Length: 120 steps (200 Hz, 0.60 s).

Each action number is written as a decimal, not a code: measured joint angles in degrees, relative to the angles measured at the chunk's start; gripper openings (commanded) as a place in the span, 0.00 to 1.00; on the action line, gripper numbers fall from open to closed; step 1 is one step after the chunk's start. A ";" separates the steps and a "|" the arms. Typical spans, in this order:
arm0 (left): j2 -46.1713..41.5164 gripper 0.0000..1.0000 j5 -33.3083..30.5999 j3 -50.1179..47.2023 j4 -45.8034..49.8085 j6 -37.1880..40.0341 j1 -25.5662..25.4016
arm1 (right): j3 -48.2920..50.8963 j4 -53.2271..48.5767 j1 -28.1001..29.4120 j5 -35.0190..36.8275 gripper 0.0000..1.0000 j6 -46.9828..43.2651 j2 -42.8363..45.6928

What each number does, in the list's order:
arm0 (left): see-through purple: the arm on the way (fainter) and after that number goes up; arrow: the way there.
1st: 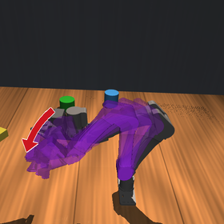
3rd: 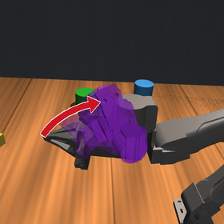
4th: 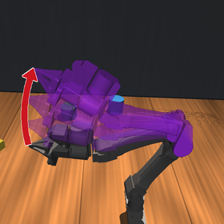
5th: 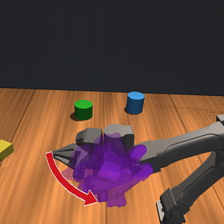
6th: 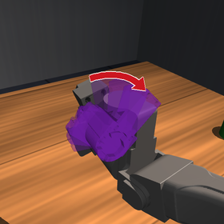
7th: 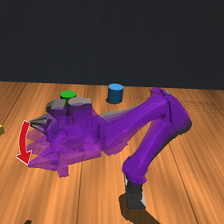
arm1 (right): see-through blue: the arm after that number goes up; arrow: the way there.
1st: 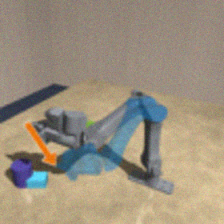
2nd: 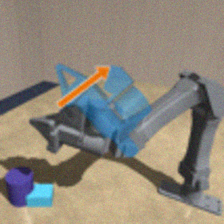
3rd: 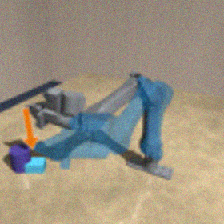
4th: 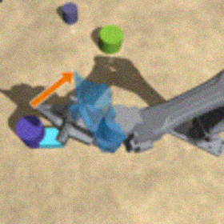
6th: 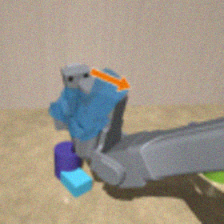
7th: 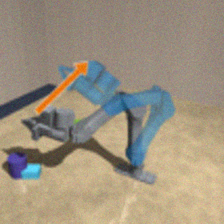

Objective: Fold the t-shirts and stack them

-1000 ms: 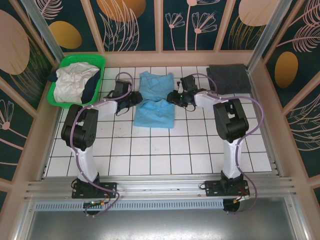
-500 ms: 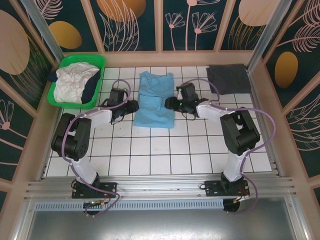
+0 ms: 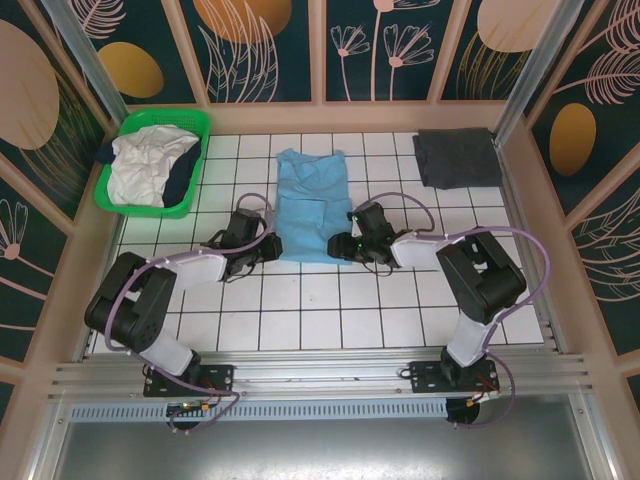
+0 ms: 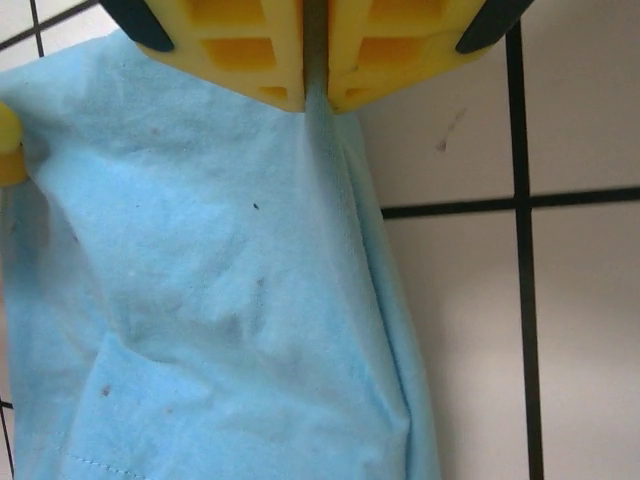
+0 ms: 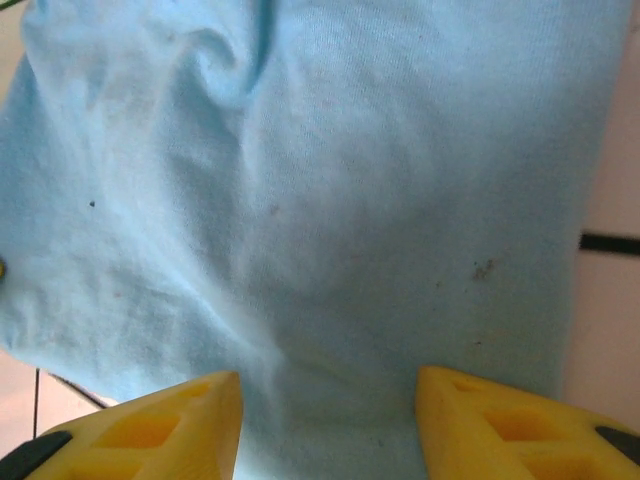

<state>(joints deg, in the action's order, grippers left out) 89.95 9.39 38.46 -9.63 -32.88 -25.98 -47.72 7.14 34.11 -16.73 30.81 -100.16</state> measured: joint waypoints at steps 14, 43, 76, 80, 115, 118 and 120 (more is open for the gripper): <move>-1.92 0.19 0.00 -2.86 -0.63 -0.50 -0.09 | 2.21 1.27 0.04 -1.03 0.49 0.68 1.36; -5.14 0.34 0.11 -6.29 0.57 -1.46 -0.09 | 4.33 -0.26 0.13 -1.09 0.50 1.03 4.13; -7.52 0.38 -0.74 -3.96 2.64 -0.92 -0.09 | 4.22 -5.77 -0.57 2.38 0.52 0.22 8.55; -7.43 0.37 -0.87 -3.32 2.84 -0.74 -0.09 | 4.11 -6.21 -0.83 2.89 0.52 0.00 8.94; -3.23 0.33 -0.85 2.25 3.04 0.46 -0.76 | 2.16 -7.58 -2.38 6.43 0.52 -0.44 9.79; -2.67 0.34 -0.85 2.47 3.04 0.57 -0.85 | 2.10 -7.56 -2.40 6.45 0.52 -0.44 9.77; -2.40 0.34 -0.87 2.54 3.06 0.59 -0.90 | 2.05 -7.52 -2.40 6.51 0.52 -0.44 9.75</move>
<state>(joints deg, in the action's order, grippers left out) 87.55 8.51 40.99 -6.57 -32.29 -26.87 -45.67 -0.38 31.70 -10.22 30.37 -90.41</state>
